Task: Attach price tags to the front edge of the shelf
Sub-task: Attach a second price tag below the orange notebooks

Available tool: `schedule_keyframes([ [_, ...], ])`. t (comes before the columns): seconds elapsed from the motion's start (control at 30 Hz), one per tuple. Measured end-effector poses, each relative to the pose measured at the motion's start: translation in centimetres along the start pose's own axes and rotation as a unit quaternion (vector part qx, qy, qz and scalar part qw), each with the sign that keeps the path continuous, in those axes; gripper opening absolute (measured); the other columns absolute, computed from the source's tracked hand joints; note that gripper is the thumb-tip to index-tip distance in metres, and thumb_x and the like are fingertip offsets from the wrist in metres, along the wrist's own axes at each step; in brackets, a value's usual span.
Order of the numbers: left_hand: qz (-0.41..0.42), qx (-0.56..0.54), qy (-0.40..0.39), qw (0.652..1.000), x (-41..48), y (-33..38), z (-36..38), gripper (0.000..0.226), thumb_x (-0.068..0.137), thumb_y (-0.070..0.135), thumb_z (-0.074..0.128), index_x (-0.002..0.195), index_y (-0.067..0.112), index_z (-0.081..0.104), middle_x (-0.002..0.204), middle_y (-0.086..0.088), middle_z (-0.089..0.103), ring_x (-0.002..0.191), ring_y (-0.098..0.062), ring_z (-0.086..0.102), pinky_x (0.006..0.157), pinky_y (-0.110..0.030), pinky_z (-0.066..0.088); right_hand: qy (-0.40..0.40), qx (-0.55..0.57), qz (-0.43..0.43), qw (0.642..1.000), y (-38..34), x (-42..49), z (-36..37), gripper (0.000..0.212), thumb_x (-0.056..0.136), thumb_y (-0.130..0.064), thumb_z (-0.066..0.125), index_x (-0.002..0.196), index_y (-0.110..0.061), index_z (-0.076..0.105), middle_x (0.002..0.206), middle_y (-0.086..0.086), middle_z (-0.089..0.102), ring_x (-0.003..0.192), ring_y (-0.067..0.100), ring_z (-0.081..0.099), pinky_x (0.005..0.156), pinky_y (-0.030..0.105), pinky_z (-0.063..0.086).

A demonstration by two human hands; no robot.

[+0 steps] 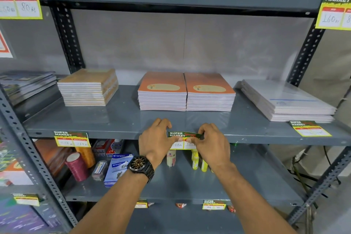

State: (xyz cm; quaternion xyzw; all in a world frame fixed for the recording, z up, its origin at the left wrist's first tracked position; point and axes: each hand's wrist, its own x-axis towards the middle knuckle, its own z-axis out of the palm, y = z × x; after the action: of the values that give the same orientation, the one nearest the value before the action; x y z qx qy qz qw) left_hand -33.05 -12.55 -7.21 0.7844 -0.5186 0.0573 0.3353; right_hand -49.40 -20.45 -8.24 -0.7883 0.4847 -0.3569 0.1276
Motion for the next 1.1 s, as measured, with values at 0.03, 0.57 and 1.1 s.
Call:
schedule_keyframes([
  [0.03, 0.001, 0.004, -0.004, 1.0, 0.0, 0.0, 0.0, 0.044, 0.068, 0.064, 0.072, 0.095, 0.034, 0.054, 0.095, 0.013, 0.058, 0.082, -0.018, 0.062, 0.066, -0.035, 0.051, 0.001, -0.002, 0.001, 1.0, 0.0, 0.1, 0.0, 0.031, 0.071, -0.042, 0.078, 0.079, -0.024, 0.054, 0.081, -0.008, 0.05, 0.069, 0.02, 0.057, 0.059, 0.035, 0.049],
  [0.57, 0.073, 0.006, -0.1, 0.992, 0.9, -1.9, -1.3, 0.029, 0.078, 0.038, 0.075, 0.101, 0.036, 0.058, 0.104, 0.012, 0.059, 0.096, -0.014, 0.064, 0.074, -0.035, 0.054, -0.037, -0.042, -0.028, 0.998, 0.4, 0.0, -0.5, 0.033, 0.078, -0.047, 0.072, 0.101, -0.027, 0.058, 0.102, -0.004, 0.053, 0.087, 0.028, 0.064, 0.072, 0.042, 0.053],
  [1.1, 0.046, -0.054, -0.13, 0.989, 1.5, 9.2, 0.1, 0.047, 0.076, 0.012, 0.06, 0.121, 0.025, 0.056, 0.117, 0.001, 0.062, 0.108, -0.023, 0.057, 0.087, -0.033, 0.048, 0.053, 0.191, 0.054, 0.979, 8.5, 2.4, -12.3, 0.015, 0.078, -0.034, 0.078, 0.083, -0.023, 0.07, 0.08, -0.005, 0.069, 0.054, 0.001, 0.053, 0.057, 0.013, 0.044],
])
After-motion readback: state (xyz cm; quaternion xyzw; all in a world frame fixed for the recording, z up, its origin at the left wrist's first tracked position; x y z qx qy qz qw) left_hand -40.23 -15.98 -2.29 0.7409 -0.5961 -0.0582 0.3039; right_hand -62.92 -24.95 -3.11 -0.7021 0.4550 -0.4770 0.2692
